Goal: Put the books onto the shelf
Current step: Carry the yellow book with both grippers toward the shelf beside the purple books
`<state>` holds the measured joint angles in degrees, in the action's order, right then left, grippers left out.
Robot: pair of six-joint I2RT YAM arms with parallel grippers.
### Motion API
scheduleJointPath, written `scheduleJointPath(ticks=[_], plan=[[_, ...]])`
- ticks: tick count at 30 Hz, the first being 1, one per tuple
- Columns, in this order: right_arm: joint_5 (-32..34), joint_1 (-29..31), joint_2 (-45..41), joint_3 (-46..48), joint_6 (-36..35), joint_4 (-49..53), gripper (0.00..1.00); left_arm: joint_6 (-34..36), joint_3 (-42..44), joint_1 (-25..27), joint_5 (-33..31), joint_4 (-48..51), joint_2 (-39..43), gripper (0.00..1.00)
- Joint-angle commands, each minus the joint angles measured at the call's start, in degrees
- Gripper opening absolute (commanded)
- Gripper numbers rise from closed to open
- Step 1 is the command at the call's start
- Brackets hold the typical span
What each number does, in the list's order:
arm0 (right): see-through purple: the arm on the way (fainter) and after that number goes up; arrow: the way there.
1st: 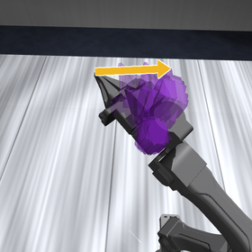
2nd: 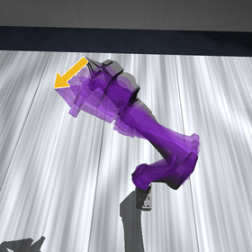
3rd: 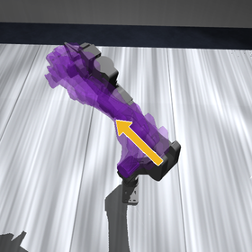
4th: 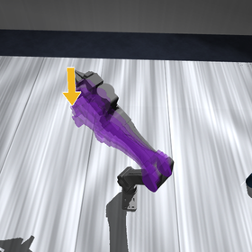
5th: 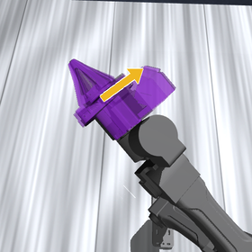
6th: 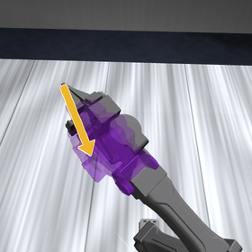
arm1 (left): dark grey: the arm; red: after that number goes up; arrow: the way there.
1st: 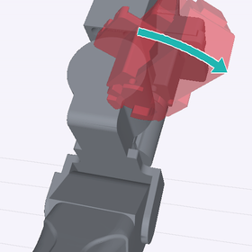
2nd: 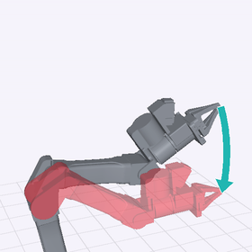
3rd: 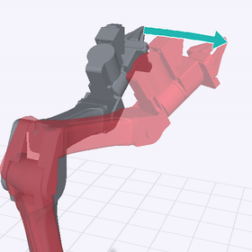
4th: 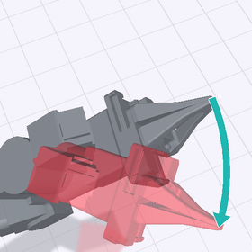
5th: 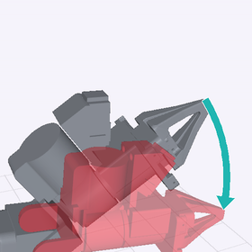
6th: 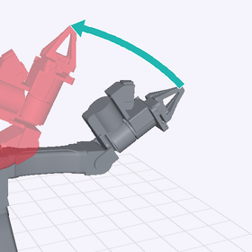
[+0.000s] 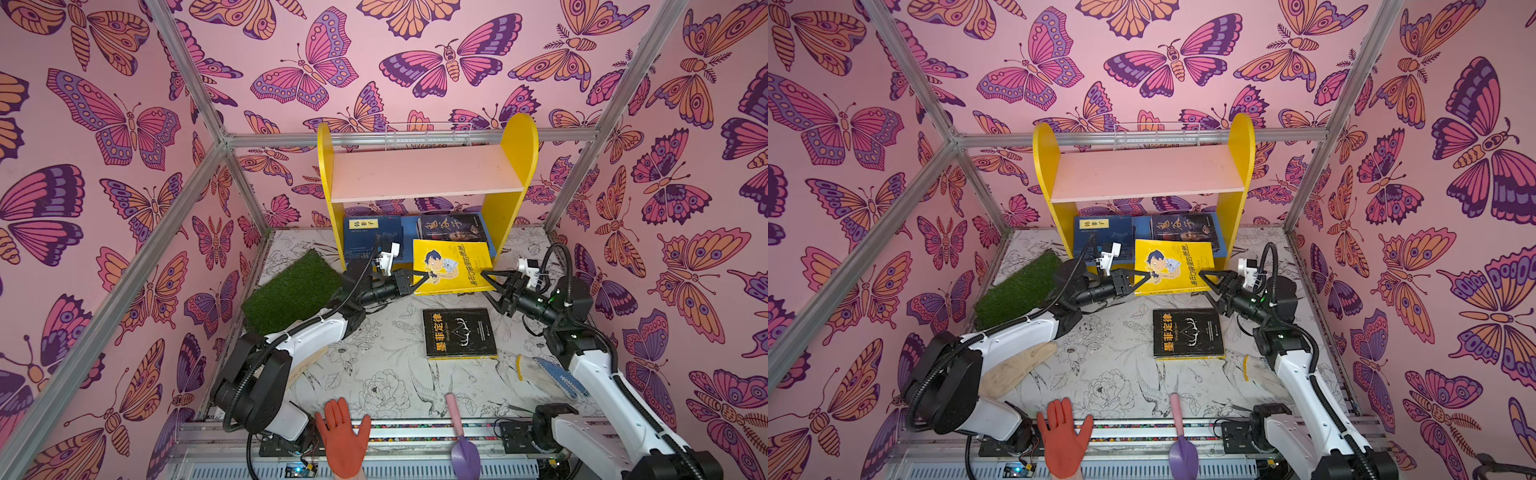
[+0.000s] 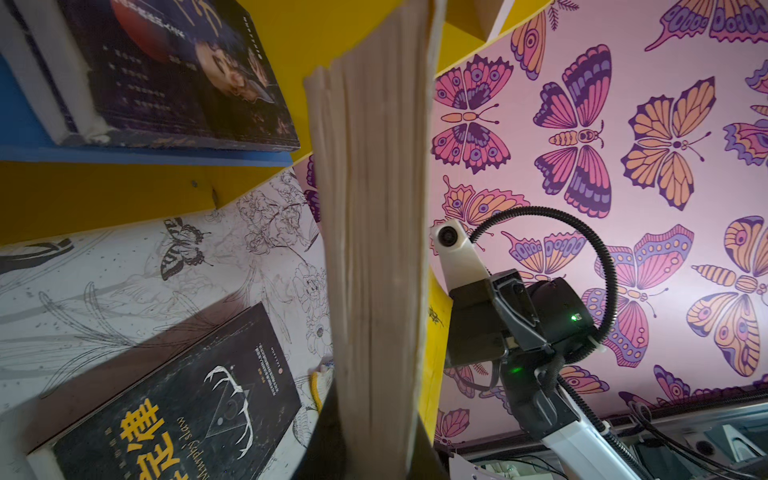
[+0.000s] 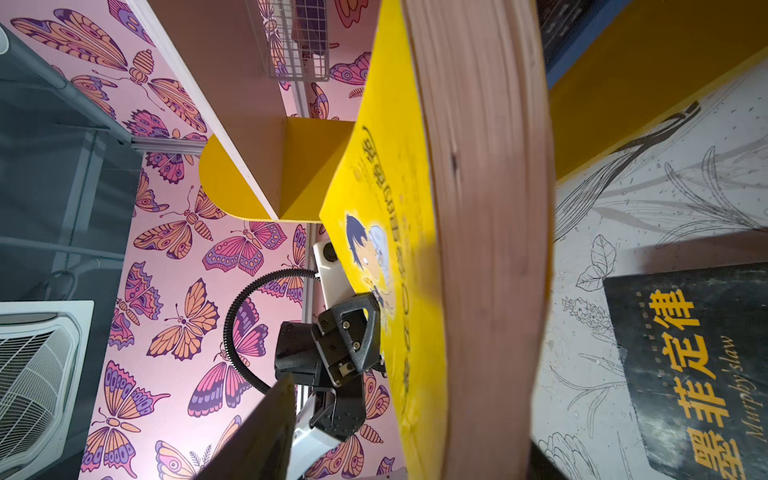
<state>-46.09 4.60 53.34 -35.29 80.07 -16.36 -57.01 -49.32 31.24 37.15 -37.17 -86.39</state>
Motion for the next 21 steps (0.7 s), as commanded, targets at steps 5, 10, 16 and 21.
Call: scheduleJointPath(ticks=[5, 10, 16, 21], plan=[[5.16, -0.23, -1.37, -3.7, -3.46, 4.66, 0.58, 4.22, 1.76, -0.14, -1.94, -0.93, 2.47, 0.0], [5.63, -0.54, 0.16, -6.46, -9.41, 11.7, 0.36, 7.06, 2.56, -0.13, -0.44, 2.88, 4.33, 0.0], [4.54, -0.46, 1.66, -7.63, -12.9, 14.07, 0.04, 10.74, 2.39, -0.05, 0.15, 8.7, 6.32, 0.0], [7.22, 0.03, 2.06, -11.43, -22.06, 25.34, 0.0, 15.06, -0.1, 1.35, -2.02, 14.56, 7.69, 0.0]])
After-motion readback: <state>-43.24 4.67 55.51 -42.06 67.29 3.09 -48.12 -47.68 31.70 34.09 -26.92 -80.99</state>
